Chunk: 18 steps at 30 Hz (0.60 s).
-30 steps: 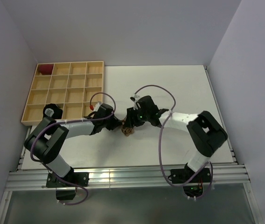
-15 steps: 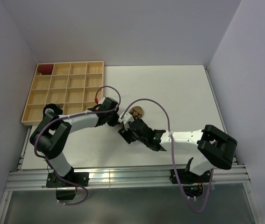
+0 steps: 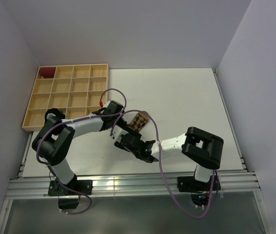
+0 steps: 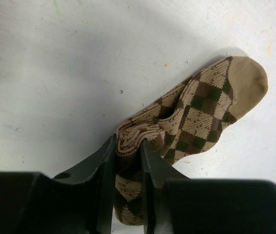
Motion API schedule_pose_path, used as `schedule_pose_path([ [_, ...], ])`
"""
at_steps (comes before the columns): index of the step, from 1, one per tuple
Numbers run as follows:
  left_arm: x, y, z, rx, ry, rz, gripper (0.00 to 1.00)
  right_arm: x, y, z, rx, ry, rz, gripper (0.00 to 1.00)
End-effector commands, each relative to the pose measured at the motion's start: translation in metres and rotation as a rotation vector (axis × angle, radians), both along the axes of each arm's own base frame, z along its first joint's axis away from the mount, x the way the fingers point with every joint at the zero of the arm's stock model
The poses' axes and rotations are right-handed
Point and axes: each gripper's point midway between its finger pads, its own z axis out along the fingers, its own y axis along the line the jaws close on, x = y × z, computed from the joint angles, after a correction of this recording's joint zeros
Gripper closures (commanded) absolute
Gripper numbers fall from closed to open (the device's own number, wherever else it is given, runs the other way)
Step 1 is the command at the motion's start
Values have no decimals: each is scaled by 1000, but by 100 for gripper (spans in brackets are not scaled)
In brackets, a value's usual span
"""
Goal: Roll the socks
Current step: Roll the sock at the center of the board.
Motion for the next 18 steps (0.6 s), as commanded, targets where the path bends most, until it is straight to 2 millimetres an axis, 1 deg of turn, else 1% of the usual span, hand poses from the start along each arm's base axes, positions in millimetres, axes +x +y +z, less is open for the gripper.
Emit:
schedule_pose_path([
  [1,-6,10,-11,78,31,-17,77,20,10,22,17,-103,-50,34],
  [4,-5,10,-9,80,25,-19,77,20,7,10,-10,-94,-63,41],
  [5,-5,10,-9,82,22,-20,77,20,6,7,-13,-89,-65,46],
  [7,-4,10,-9,82,22,-26,77,21,1,-3,-48,-86,-81,52],
  [10,-3,7,-9,76,18,-36,77,20,-2,-6,-40,-78,-90,76],
  [11,-2,7,-8,74,12,-39,77,19,-4,-7,-42,-68,-91,92],
  [12,-2,6,-7,74,9,-41,77,19,-7,-9,-29,-51,-104,100],
  [13,-1,6,-5,76,0,-45,76,18,-5,-6,-5,-28,-91,100],
  [15,3,6,2,70,-25,-42,71,14,-10,-11,26,46,-100,100],
  [16,4,6,4,70,-36,-37,69,17,-13,-5,65,80,-107,100],
  [17,5,6,6,62,-46,-33,65,11,-12,-10,82,153,-75,100],
  [18,8,4,13,49,-68,-30,63,8,-12,-11,124,214,-77,100],
])
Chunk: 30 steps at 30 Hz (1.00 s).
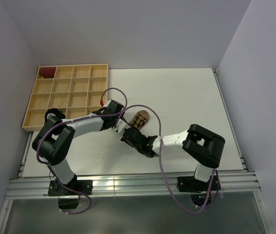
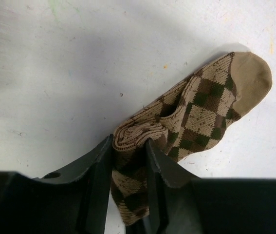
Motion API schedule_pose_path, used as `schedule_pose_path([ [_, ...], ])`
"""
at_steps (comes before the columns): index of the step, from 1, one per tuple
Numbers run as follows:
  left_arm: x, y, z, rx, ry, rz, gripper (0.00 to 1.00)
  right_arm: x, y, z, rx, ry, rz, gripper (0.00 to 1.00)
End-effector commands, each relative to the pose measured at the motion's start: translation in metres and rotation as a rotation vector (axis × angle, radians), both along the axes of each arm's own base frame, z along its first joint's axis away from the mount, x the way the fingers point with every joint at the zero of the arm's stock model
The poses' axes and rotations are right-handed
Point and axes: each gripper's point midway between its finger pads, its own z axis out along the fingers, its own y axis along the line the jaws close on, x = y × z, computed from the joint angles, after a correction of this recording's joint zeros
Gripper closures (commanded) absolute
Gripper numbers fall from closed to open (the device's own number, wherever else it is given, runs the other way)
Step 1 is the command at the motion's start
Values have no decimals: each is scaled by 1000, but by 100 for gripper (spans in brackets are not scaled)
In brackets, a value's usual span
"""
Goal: Roll the socks
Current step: Roll the sock at the center of the board.
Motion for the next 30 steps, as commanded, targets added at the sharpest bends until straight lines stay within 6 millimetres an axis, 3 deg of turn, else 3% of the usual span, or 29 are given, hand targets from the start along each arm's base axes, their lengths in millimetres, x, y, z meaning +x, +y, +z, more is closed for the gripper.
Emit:
schedule_pose_path([
  [1,8,2,15,16,-64,3,61,1,-15,1,132,209,-39,100],
  [2,10,2,18,13,-75,4,58,-8,-8,-1,190,304,-5,100],
  [10,27,-9,44,-46,-149,19,34,-3,-19,-13,341,659,-7,100],
  [15,32,-9,59,-77,-190,45,30,7,-30,-11,440,772,-35,100],
  [21,33,-2,65,-87,-205,104,26,7,-35,-6,552,868,-20,100],
  [25,28,-8,72,-165,-234,92,21,8,-38,-4,649,962,-15,100],
  [30,19,-16,57,-218,-211,71,22,18,-45,-2,756,1053,-26,100],
])
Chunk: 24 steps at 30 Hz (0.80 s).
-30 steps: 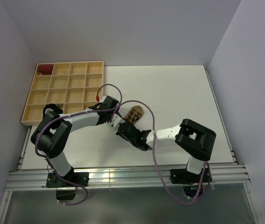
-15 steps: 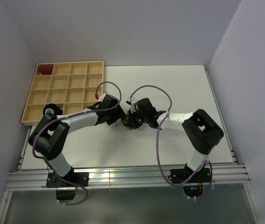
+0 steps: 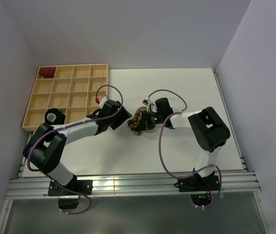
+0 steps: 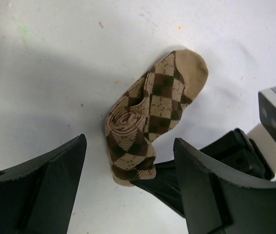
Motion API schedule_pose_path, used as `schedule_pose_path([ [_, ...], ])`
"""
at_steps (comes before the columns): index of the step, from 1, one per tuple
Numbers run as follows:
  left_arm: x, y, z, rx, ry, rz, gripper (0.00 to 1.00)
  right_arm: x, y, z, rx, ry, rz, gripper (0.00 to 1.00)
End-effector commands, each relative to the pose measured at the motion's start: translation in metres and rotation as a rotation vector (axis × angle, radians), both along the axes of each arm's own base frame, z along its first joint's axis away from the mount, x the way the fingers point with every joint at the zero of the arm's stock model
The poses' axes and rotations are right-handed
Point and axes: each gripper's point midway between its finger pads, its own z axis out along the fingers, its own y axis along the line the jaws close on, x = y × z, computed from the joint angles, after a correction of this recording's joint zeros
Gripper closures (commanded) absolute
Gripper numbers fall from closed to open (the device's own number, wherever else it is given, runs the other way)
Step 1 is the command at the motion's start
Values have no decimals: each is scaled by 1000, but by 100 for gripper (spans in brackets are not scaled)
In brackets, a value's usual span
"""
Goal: Roll the socks
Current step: Roll the sock at the center of the board.
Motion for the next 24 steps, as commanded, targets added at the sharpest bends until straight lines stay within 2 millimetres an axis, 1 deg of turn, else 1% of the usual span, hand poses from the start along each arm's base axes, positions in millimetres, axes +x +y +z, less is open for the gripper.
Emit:
schedule_pose_path([
  [1,1,-14,9,-96,-38,-16,23,-10,-5,-11,57,146,1,100],
  [2,-1,-16,7,-102,-30,-23,24,-6,-8,-10,68,160,-16,100],
  [3,-1,-17,0,-94,-16,-23,25,-8,-7,-9,92,178,-8,100],
  [5,2,-21,-2,-94,-10,-28,26,-4,-10,-10,118,202,-25,100],
  [6,3,-22,-7,-86,-2,-31,27,1,-13,-9,119,202,-33,100],
  [9,8,-29,-6,-103,-10,-42,27,3,-16,-16,95,227,-38,100],
  [11,11,-31,-4,-108,-15,-43,28,4,-17,-16,102,250,-51,100],
  [16,15,-34,-11,-90,-4,-49,30,13,-23,-22,100,279,-80,100],
  [21,16,-33,-27,-60,35,-42,39,17,-25,-25,87,289,-97,100],
  [22,13,-32,-32,-46,51,-41,41,17,-26,-26,79,291,-100,100],
  [23,13,-31,-37,-36,63,-40,46,18,-26,-26,78,284,-101,100],
  [24,12,-29,-40,-31,72,-39,48,19,-27,-25,73,278,-106,100],
])
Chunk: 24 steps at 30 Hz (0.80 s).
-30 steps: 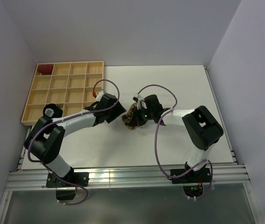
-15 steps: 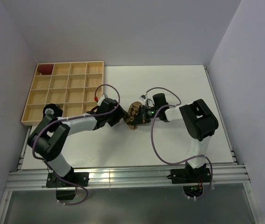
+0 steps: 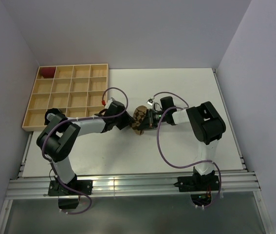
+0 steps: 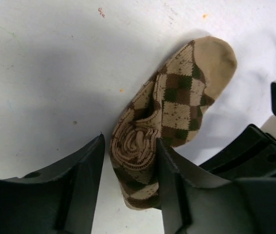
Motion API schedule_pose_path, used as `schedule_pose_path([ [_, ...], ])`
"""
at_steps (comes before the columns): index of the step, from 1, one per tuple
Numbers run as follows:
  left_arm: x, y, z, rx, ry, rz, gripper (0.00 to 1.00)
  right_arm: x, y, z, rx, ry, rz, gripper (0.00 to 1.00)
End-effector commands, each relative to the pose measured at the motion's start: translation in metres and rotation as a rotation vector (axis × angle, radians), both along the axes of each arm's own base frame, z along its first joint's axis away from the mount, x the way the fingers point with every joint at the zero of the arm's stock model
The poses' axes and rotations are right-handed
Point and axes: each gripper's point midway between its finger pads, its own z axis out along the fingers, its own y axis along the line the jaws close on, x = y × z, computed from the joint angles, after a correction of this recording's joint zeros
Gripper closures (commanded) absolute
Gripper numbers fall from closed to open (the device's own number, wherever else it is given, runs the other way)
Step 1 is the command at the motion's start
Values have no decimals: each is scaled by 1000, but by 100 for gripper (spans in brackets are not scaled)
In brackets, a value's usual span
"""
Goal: Roll the socks
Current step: Roll the sock at the center of the board.
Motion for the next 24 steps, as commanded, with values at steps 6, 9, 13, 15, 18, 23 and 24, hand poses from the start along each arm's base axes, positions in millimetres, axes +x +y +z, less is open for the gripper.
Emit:
schedule_pose_path([
  [6,-5,-3,-17,32,61,-18,66,18,-11,-16,-109,6,-88,100],
  [9,-11,1,-28,75,103,-32,83,22,-13,-12,-129,-20,-101,100],
  [13,-20,7,-40,128,161,-62,100,17,-14,-6,-219,-108,-79,94],
  [15,-23,12,-41,166,182,-83,100,21,-14,5,-268,-185,-91,87],
  [18,-24,14,-37,205,188,-128,100,19,-13,20,-355,-335,-105,66],
  [23,-26,23,-28,297,230,-230,100,9,-2,51,-478,-648,-97,39],
  [24,-25,24,-26,308,230,-241,100,14,-6,54,-527,-702,-126,36],
])
